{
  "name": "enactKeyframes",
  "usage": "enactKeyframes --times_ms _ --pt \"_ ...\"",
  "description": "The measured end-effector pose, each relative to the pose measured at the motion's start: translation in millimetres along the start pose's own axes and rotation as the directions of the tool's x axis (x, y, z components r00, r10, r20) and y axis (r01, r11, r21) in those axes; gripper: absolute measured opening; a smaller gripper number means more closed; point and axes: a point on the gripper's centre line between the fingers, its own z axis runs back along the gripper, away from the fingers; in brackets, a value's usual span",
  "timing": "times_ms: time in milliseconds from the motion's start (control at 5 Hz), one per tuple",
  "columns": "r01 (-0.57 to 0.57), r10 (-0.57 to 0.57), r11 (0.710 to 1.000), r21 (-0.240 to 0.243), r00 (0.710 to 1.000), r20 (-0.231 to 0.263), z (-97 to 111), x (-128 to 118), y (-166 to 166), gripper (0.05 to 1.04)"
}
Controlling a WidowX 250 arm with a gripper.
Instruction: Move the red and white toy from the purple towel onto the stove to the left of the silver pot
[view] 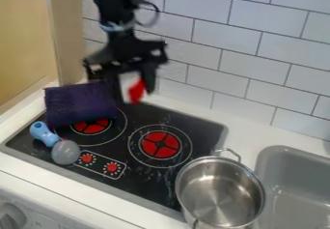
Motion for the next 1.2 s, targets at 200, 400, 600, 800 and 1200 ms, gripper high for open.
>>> enactKeyframes --times_ms 200,400,600,800,1200 --pt "0.008 -0.008 1.0 0.003 1.0 -0.021 -8 -30 -9 0.589" --pt "0.029 -0.029 1.0 0.011 0.999 -0.033 -15 -48 -9 0.589" --pt "0.043 -0.041 0.999 0.022 0.998 -0.052 -20 -57 -5 0.589" --pt "0.044 -0.04 0.998 0.036 0.995 -0.094 -34 -67 1 0.589" --pt "0.073 -0.069 0.997 0.027 0.988 -0.137 -51 -76 2 0.589"
